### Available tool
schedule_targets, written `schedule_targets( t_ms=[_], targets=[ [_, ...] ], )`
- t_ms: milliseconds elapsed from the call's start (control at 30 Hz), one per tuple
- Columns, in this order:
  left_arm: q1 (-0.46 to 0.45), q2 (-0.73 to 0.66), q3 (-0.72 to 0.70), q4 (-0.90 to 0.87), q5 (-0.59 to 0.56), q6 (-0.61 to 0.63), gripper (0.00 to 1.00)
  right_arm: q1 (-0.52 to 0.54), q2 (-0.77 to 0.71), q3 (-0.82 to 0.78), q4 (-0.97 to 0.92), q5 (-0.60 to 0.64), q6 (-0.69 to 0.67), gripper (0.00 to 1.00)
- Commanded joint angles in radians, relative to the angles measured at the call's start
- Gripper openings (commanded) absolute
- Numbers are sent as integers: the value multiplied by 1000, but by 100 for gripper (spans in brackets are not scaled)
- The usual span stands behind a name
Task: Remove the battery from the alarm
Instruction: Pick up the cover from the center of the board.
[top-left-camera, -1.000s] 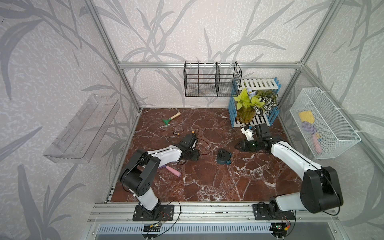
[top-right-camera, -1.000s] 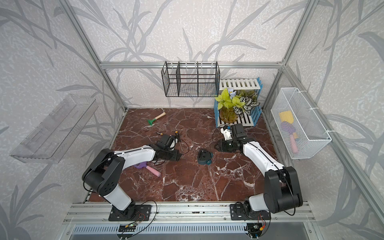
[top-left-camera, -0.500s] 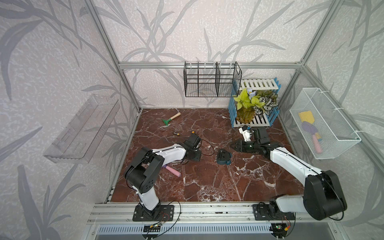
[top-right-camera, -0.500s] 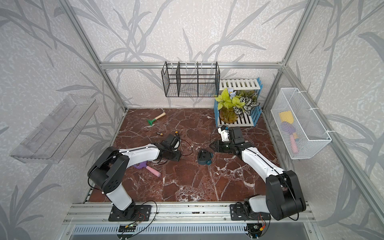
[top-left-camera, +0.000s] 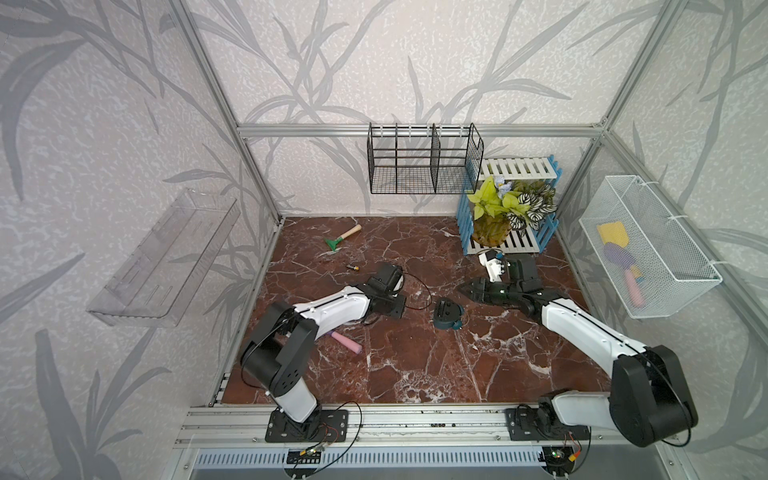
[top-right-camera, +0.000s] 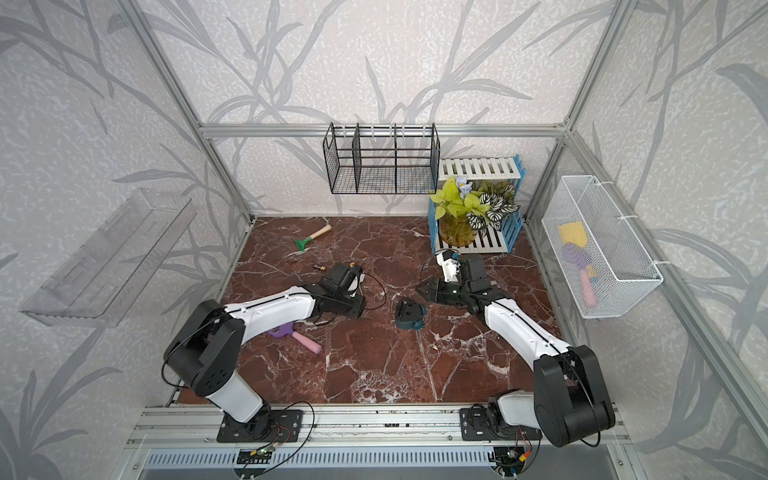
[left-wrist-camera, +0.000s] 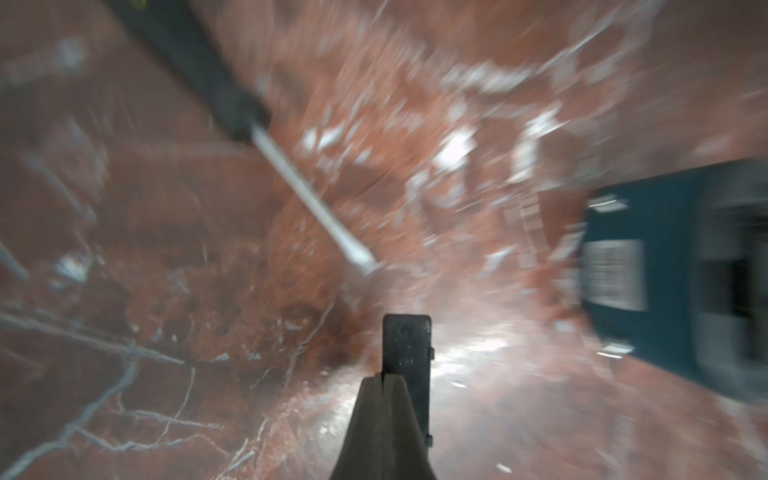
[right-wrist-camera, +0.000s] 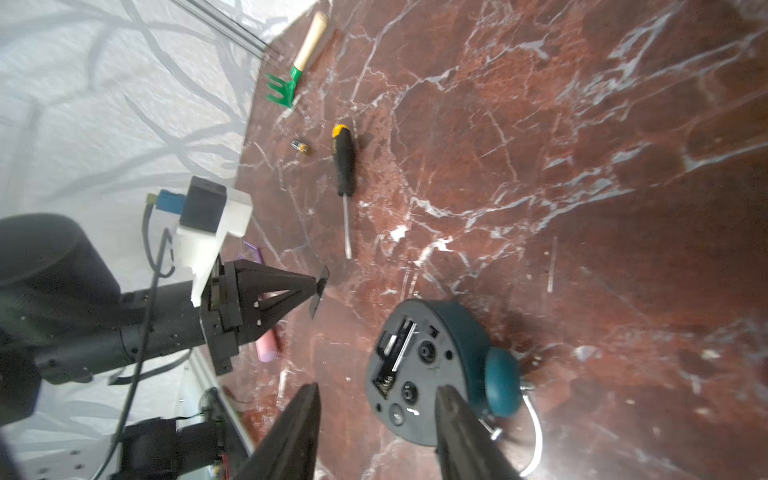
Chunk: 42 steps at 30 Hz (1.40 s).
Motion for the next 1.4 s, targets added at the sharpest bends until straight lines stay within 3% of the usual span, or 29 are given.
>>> schedule_targets(
  t_ms=[0, 133, 400, 733, 1100, 1233, 1367],
  targets=[
    [-10, -126, 15, 186, 96, 55, 0, 33, -29, -35, 301, -73, 226, 66],
    [-22, -124, 118, 193, 104, 88, 0, 110, 54, 94, 245, -82, 292, 67],
    [-64, -81, 244, 121, 72, 131, 0, 155, 124, 233, 181, -61, 367, 64],
    [-76, -86, 241, 119, 62, 141, 0, 157, 162, 300, 90, 48, 404, 28],
    [-78, -73, 249, 108, 78, 125, 1, 184, 191, 334, 60, 39, 355, 11],
    [-77, -64, 266, 86, 94, 102, 11, 186, 195, 331, 81, 26, 362, 6],
    [-59, -110, 283, 61, 61, 64, 44, 178, 180, 314, 111, 21, 394, 3]
  ],
)
